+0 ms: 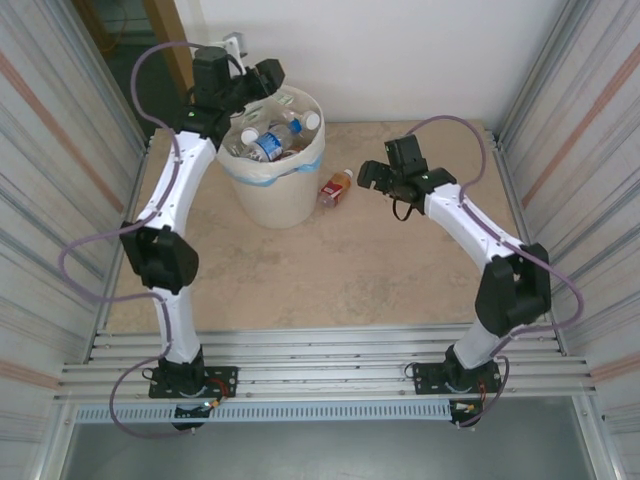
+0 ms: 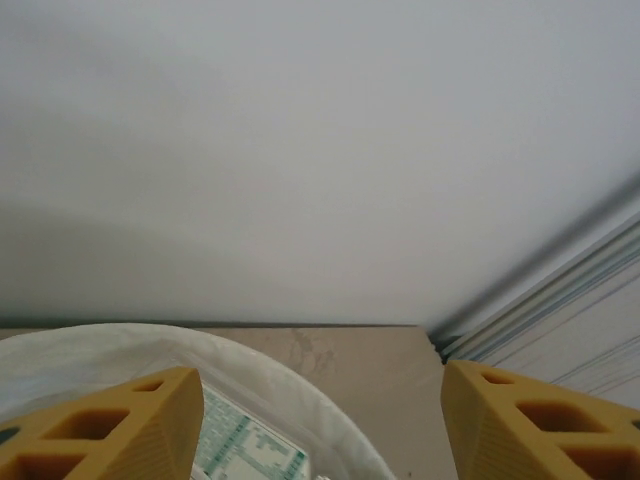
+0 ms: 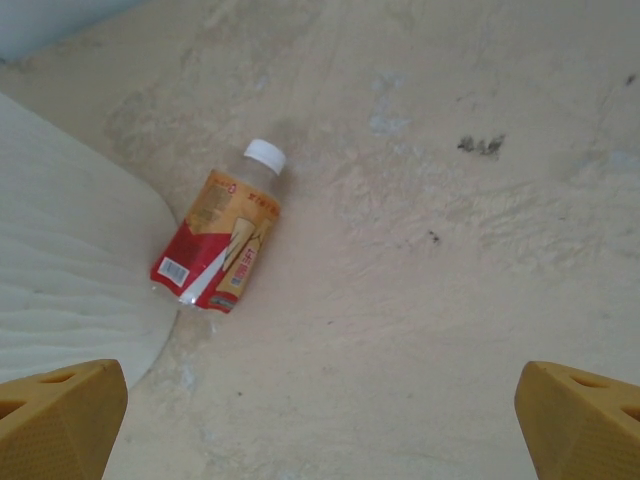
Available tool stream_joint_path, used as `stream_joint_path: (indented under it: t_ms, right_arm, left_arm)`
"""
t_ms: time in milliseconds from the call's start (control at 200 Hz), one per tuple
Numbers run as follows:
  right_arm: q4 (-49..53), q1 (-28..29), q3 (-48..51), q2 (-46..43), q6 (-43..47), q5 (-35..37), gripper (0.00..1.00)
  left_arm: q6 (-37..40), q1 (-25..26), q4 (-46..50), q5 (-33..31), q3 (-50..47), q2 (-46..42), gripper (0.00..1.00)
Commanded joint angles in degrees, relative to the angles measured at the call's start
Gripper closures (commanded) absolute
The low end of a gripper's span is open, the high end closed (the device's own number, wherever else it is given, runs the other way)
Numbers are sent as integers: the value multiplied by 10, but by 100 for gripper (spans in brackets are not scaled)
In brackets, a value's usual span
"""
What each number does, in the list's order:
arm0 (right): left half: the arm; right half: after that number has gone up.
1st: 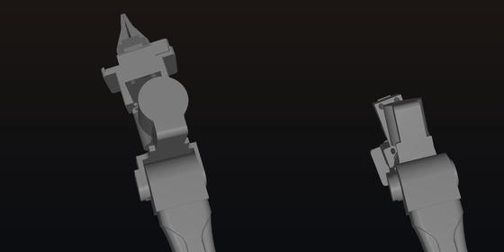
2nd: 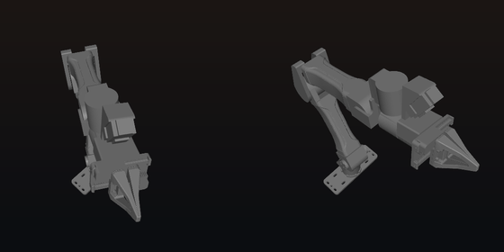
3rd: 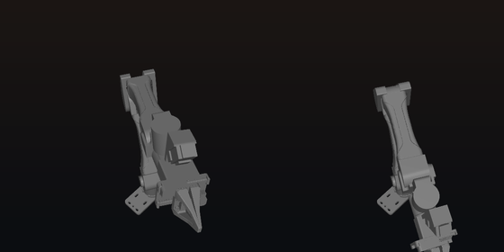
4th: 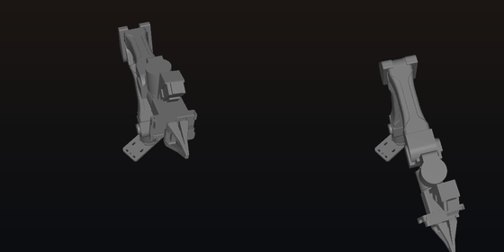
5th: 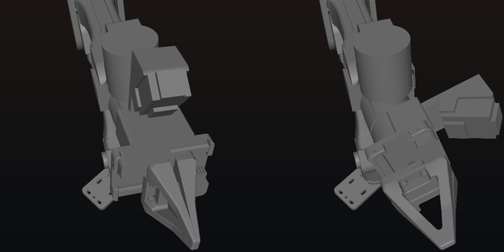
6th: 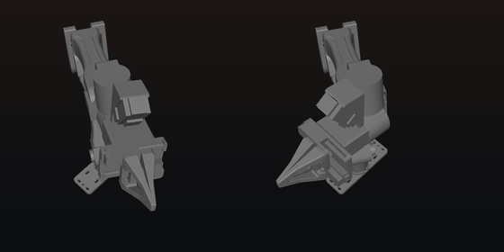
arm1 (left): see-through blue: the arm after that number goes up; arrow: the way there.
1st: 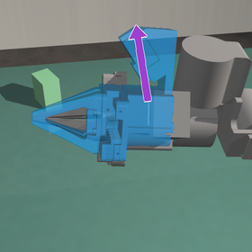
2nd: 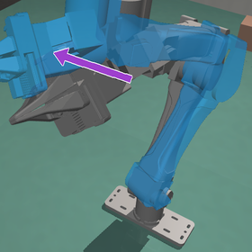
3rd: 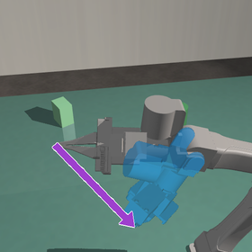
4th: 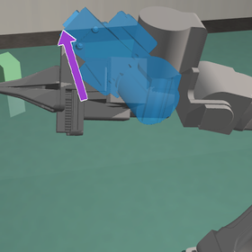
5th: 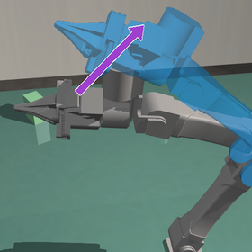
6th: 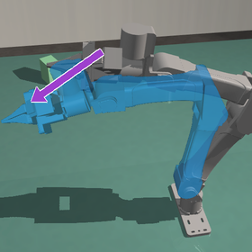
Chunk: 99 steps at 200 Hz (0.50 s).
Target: Put the plastic bottles in the bin
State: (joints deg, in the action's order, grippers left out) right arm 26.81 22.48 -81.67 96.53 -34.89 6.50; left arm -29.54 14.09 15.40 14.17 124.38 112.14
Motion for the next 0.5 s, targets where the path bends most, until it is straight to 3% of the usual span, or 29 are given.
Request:
stream_joint_path:
  t_ms: [0,155,401,491]
  right_arm:
    - [9,-3,-42,48,-37,-44,2]
    - [5,-5,-95,121,-53,-72,2]
    - [15,-2,-174,222,-65,-96,2]
    - [16,2,-194,247,-68,-103,2]
  left_arm:
    - [9,-1,-40,13,-41,-71,33]
    - [12,5,-67,10,-148,-159,24]
    - [22,21,-84,-6,-308,-292,2]
    - [26,32,-91,-18,-363,-339,1]
